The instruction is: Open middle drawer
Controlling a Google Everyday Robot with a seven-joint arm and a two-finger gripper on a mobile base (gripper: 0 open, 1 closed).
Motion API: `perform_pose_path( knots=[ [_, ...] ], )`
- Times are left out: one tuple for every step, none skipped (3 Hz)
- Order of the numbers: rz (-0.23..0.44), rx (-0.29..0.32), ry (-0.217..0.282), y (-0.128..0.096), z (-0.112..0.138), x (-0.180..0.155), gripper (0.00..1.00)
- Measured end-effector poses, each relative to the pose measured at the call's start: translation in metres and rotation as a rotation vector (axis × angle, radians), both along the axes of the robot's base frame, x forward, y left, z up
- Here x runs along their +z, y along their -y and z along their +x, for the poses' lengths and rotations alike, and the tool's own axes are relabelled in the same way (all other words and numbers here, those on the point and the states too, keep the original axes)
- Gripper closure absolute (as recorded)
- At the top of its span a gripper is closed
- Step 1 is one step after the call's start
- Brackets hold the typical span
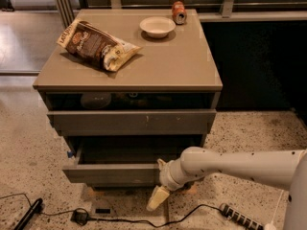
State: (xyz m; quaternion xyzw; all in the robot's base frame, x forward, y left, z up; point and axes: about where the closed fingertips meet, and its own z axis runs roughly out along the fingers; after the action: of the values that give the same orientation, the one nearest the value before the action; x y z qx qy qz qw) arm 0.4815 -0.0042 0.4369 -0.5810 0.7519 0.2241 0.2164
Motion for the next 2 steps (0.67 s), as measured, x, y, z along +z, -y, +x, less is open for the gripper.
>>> perform_pose_path(
  knots=[
    [-0.001,0.015,-0.005,0.0093,-0.0236,-0.0037,0.00],
    [-0.001,0.015,-0.005,0.0093,-0.0236,-0.0036,0.00]
  ],
)
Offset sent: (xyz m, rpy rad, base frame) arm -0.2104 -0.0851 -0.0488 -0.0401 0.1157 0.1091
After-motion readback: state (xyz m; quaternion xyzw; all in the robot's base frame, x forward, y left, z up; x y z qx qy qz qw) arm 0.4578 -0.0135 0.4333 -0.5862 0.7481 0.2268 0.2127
